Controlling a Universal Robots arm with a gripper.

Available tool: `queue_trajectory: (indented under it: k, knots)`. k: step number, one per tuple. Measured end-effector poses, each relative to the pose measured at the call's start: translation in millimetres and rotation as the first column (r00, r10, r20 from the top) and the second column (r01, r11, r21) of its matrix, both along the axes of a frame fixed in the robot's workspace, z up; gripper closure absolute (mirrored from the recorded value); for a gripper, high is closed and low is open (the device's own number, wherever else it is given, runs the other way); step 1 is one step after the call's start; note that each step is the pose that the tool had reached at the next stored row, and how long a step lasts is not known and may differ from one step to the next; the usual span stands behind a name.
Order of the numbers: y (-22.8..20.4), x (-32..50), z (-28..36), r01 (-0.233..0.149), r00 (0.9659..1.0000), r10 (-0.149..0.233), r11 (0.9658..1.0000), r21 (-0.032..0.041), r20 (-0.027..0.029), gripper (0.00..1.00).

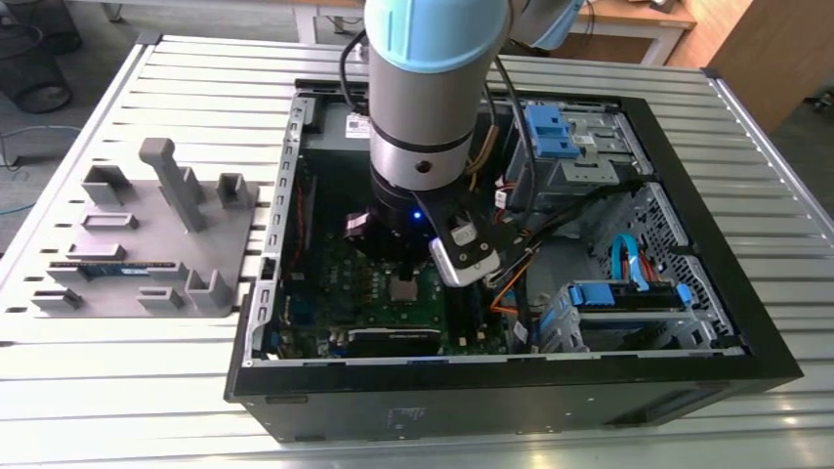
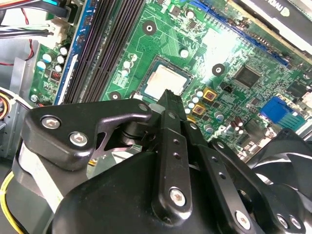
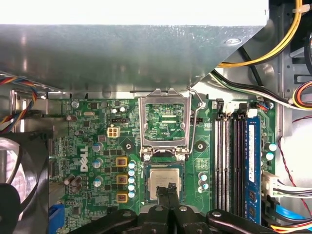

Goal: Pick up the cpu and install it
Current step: 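Close the cpu cover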

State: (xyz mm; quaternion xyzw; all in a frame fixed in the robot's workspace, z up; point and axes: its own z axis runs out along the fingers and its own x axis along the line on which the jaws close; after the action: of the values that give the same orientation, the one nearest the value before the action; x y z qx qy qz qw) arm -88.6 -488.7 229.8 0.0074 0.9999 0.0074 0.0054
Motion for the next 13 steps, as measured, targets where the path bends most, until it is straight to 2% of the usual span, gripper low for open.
queue_trajectory:
  k: [13]
  knots:
    - [0.3, 7.1, 0.0, 0.000, 1.0000, 0.000, 1.0000, -0.0001, 0.0000, 0.89]
